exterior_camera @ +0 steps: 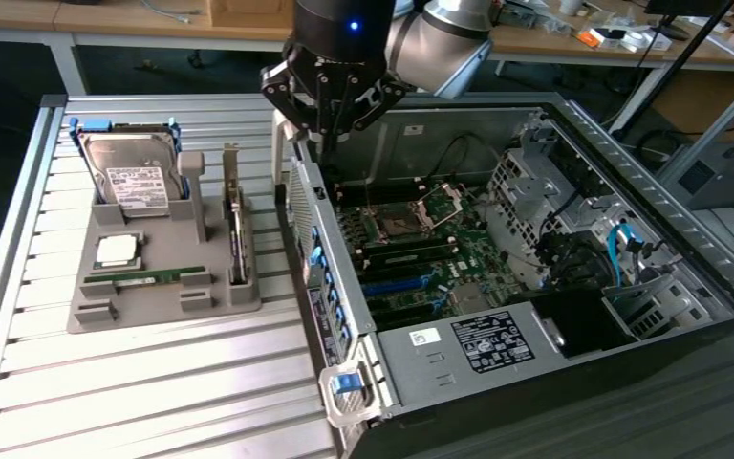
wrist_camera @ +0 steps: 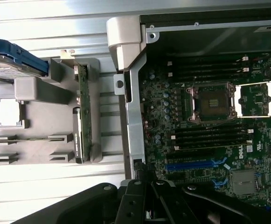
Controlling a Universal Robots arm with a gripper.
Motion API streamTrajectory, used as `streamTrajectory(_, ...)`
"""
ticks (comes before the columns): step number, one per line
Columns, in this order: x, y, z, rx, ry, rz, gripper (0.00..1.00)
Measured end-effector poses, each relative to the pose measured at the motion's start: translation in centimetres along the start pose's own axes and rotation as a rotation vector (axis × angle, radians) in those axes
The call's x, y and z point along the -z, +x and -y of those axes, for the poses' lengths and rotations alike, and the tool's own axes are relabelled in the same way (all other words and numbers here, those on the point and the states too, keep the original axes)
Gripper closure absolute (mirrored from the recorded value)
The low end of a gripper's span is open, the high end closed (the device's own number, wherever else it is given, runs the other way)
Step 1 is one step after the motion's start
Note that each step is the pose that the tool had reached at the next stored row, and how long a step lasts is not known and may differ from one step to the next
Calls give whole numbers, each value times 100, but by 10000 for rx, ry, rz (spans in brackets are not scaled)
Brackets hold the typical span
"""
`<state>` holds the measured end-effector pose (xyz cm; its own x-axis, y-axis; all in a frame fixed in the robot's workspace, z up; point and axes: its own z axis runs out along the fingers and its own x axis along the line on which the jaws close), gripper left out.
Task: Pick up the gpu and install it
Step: 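Reach for the gpu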
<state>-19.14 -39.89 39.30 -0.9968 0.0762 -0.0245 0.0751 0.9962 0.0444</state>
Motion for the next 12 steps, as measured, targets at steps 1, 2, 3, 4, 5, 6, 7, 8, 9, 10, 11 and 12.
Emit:
streamTrajectory(1,0,4,0,-1,0,0,89)
streamTrajectory(2,0,8,1,-1,0,0,89)
streamTrajectory(3,1,11,1,0,0,0,89)
streamTrajectory(4,0,15,1,0,0,0,89)
streamTrajectory(5,1,19,2,0,1,0,89)
streamTrajectory(6,1,24,2,0,0,0,89)
streamTrajectory(7,1,29,2,0,0,0,89)
streamTrajectory(8,1,36,3,0,1,0,89)
streamTrajectory(9,1,42,3,0,0,0,89)
streamTrajectory(10,1,50,4,0,1,0,89)
streamTrajectory(11,2,54,4,0,1,0,89)
streamTrajectory(12,2,57,4,0,1,0,89)
